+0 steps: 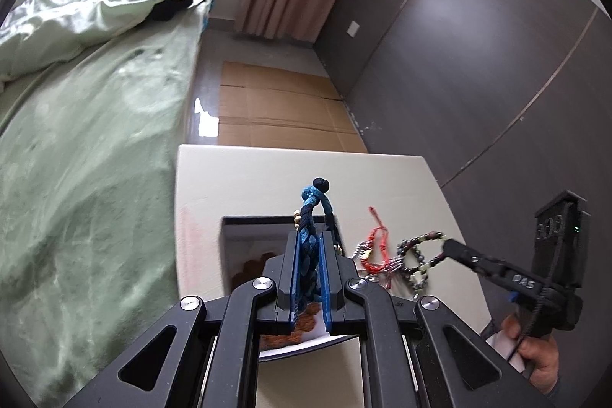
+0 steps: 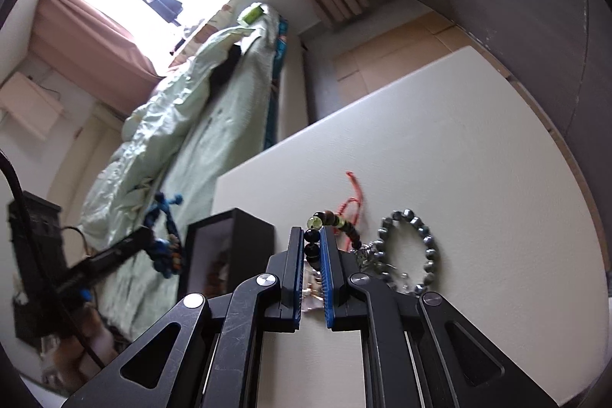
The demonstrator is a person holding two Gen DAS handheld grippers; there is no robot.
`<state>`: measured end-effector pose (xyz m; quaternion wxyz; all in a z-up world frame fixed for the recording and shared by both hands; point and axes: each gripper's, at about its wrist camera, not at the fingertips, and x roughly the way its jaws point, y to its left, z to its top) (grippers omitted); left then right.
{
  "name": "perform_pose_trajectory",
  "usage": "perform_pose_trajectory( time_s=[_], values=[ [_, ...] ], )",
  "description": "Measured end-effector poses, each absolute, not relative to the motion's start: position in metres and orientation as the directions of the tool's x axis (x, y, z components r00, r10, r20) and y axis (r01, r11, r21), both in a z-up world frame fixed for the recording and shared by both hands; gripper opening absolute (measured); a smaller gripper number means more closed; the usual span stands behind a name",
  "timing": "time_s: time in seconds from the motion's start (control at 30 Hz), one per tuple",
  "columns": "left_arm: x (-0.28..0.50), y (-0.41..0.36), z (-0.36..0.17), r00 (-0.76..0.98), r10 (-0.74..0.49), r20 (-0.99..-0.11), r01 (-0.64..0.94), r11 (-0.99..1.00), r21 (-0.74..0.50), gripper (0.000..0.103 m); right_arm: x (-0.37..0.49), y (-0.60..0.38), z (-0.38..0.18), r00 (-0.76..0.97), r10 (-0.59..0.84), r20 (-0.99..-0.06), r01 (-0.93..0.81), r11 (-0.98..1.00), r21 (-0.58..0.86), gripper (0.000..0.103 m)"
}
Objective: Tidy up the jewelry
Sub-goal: 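Carry the blue bracelet into the box with the left tool while the right tool grasps the dark bead bracelet, then lower the dark bead bracelet into the box and open the right tool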
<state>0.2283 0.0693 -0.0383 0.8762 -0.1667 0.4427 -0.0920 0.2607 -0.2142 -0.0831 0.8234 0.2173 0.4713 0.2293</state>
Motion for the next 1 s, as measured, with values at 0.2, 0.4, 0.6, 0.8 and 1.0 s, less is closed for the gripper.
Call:
perform_pose_trajectory(
  time_s=[0.2, 0.4, 0.6, 0.8, 1.0],
  values=[
    [0.229, 0.071, -0.044, 0.579, -0.324, -0.748, 0.024, 0.924, -0.381, 0.009, 0.252, -0.206, -0.07, 0.469, 0.623, -0.626, -0.217, 0.769, 0.602, 0.01],
    [0.238, 0.062, -0.052, 0.523, -0.381, -0.762, 0.041, 0.905, -0.424, 0.013, 0.241, -0.202, -0.054, 0.499, 0.662, -0.559, -0.265, 0.73, 0.63, 0.01],
    [0.235, 0.062, -0.044, 0.56, -0.381, -0.736, 0.048, 0.902, -0.43, 0.07, 0.232, -0.195, -0.037, 0.527, 0.701, -0.48, -0.323, 0.688, 0.65, 0.01],
    [0.233, 0.073, -0.037, 0.59, -0.374, -0.716, 0.028, 0.895, -0.445, 0.07, 0.229, -0.187, -0.015, 0.541, 0.725, -0.426, -0.386, 0.664, 0.64, 0.01],
    [0.231, 0.09, -0.03, 0.624, -0.36, -0.693, 0.002, 0.888, -0.46, 0.071, 0.234, -0.169, -0.008, 0.516, 0.751, -0.413, -0.424, 0.642, 0.639, 0.01]
  ],
)
